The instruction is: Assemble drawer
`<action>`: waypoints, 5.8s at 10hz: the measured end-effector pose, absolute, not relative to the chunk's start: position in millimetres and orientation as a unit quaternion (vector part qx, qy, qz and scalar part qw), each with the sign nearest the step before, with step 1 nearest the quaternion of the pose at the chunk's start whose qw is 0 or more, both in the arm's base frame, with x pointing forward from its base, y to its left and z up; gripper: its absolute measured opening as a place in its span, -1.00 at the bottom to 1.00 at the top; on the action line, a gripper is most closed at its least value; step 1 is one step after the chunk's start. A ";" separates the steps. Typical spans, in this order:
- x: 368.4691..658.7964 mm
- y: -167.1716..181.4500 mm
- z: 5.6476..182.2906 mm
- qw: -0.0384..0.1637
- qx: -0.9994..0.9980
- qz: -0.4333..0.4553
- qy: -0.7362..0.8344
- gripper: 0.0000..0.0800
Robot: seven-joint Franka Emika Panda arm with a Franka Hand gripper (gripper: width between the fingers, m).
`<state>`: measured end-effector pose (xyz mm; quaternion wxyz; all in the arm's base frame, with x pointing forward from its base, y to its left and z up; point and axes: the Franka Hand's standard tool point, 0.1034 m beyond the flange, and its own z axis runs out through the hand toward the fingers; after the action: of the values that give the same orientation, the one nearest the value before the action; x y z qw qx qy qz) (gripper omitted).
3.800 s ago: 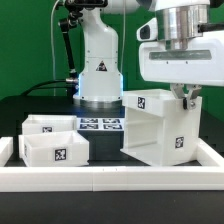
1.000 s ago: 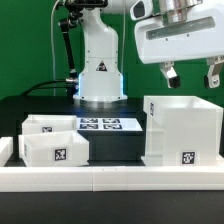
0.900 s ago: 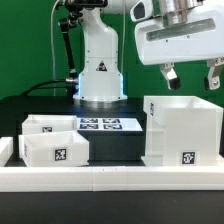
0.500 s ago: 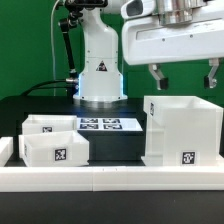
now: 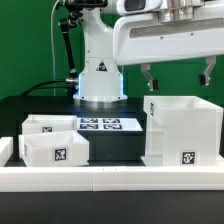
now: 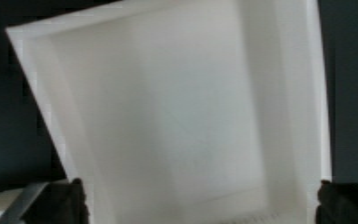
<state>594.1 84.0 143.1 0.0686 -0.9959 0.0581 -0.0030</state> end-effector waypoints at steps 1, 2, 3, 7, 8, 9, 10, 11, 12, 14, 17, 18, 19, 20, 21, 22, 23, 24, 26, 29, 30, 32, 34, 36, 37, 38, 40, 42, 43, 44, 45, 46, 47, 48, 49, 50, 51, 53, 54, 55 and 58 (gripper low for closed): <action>594.1 78.8 143.9 0.049 -0.998 -0.009 -0.040 0.62; 590.9 69.9 142.9 0.041 -0.993 -0.013 -0.112 0.62; 584.4 55.2 142.2 0.039 -0.989 -0.013 -0.139 0.62; 572.0 -13.6 131.8 0.032 -0.971 -0.013 -0.237 0.62; 570.3 -25.3 127.6 0.032 -0.971 -0.010 -0.235 0.62; 570.5 -23.9 127.8 0.032 -0.972 -0.010 -0.231 0.62; 570.4 -22.7 127.5 0.032 -0.972 -0.010 -0.232 0.62; 570.3 -23.2 127.4 0.032 -0.972 -0.010 -0.232 0.62; 570.5 -22.6 127.3 0.032 -0.972 -0.009 -0.233 0.62; 565.2 -34.0 121.3 0.029 -0.965 -0.017 -0.261 0.62; 536.1 -58.2 92.5 0.019 -0.964 -0.022 -0.266 0.62; 533.3 -62.7 85.8 0.016 -0.963 -0.024 -0.267 0.62; 530.8 -66.4 77.5 0.014 -0.964 -0.025 -0.266 0.62; 528.2 -69.0 68.5 0.012 -0.964 -0.025 -0.266 0.62; 525.9 -70.4 59.3 0.008 -0.964 -0.028 -0.266 0.62; 523.6 -72.7 50.9 0.006 -0.963 -0.029 -0.267 0.62; 521.2 -76.7 43.3 0.005 -0.963 -0.027 -0.269 0.62; 516.5 -80.3 33.9 0.008 -0.964 -0.020 -0.266 0.62; 508.8 -82.9 17.8 0.012 -0.965 -0.009 -0.262 0.62; 502.4 -81.8 6.3 0.016 -0.965 0.000 -0.262 0.62; 501.8 -81.7 5.3 0.016 -0.965 0.001 -0.262 0.62; 502.0 -80.9 5.1 0.016 -0.965 0.001 -0.261 0.58; 502.5 -77.8 5.1 0.016 -0.965 0.001 -0.263 0.26; 502.6 -77.3 5.1 0.016 -0.965 0.001 -0.263 -0.18; 502.9 -76.5 5.4 0.016 -0.964 0.001 -0.264 -0.76; 504.0 -74.5 6.6 0.016 -0.964 0.000 -0.265 -0.89; 504.7 -72.7 7.7 0.016 -0.964 -0.001 -0.265 -0.89; 508.8 -66.0 18.4 0.015 -0.964 -0.005 -0.264 -0.89; 510.8 -60.9 27.3 0.015 -0.964 -0.007 -0.267 -0.89; 511.6 -55.8 37.2 0.014 -0.962 -0.010 -0.273 -0.89; 511.4 -49.5 48.5 0.014 -0.957 -0.009 -0.288 -0.89; 512.6 -43.3 59.5 0.013 -0.950 -0.007 -0.313 -0.89; 514.0 -39.4 64.5 0.013 -0.940 -0.001 -0.341 -0.89; 515.7 -38.6 65.6 0.017 -0.927 0.006 -0.374 -0.89; 516.3 -38.9 65.0 0.018 -0.926 0.006 -0.377 -0.89; 515.8 -39.2 64.6 0.018 -0.924 0.007 -0.381 -0.89; 515.7 -39.2 64.4 0.018 -0.925 0.007 -0.381 -0.89; 515.4 -39.7 62.3 0.014 -0.882 0.009 -0.471 -0.89; 515.9 -37.2 60.3 0.012 -0.848 0.013 -0.529 -0.89; 516.5 -35.7 58.7 0.010 -0.821 0.015 -0.571 -0.89; 515.7 -38.8 56.1 0.012 -0.768 0.017 -0.640 -0.89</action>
Offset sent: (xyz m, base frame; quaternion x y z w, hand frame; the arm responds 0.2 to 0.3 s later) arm -0.0316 -0.0526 0.0020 -0.0161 0.0101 -0.1237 0.9921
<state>515.7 -38.8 56.1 0.0119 -0.7682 -0.6399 0.0166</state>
